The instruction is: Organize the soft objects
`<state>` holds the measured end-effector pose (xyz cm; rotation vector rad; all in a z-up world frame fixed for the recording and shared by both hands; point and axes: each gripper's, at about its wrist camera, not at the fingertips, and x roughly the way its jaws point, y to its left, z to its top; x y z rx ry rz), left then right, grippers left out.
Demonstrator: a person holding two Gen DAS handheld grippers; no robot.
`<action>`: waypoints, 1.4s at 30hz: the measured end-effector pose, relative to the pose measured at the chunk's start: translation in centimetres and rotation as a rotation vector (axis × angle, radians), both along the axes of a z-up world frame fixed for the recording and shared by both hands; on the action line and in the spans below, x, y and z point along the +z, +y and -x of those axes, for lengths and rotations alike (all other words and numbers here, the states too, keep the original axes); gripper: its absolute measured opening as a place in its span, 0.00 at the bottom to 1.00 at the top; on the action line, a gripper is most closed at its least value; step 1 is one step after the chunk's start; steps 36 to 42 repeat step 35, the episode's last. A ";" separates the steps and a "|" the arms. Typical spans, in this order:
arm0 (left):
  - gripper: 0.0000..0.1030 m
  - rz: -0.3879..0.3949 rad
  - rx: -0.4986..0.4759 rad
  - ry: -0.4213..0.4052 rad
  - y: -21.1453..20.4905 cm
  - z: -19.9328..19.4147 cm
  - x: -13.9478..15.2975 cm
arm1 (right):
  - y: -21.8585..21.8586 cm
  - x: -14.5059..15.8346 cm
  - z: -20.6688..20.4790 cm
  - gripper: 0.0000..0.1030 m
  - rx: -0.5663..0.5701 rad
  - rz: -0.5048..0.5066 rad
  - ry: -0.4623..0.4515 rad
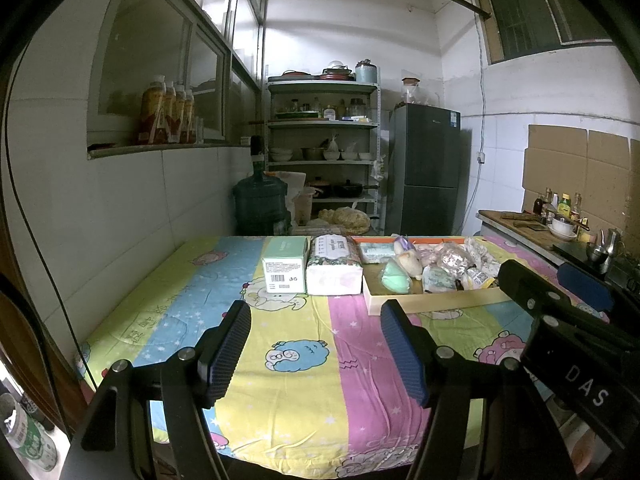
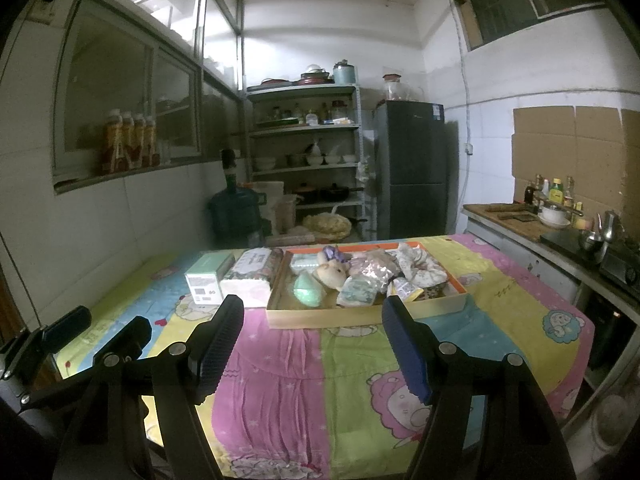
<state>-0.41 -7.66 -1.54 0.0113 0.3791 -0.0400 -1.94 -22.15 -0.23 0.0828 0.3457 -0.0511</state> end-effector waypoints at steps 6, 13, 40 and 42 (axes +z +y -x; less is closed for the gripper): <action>0.65 0.000 0.001 -0.001 0.0 0.0 0.0 | 0.1 0.0 0.0 0.71 -0.001 0.000 0.000; 0.65 0.001 0.001 0.000 0.0 0.0 0.0 | 0.1 0.0 0.0 0.71 -0.001 0.000 0.000; 0.65 -0.004 0.015 -0.005 -0.2 0.3 0.0 | 0.2 0.1 0.0 0.71 0.003 -0.002 0.004; 0.65 -0.004 0.015 -0.005 -0.2 0.3 0.0 | 0.2 0.1 0.0 0.71 0.003 -0.002 0.004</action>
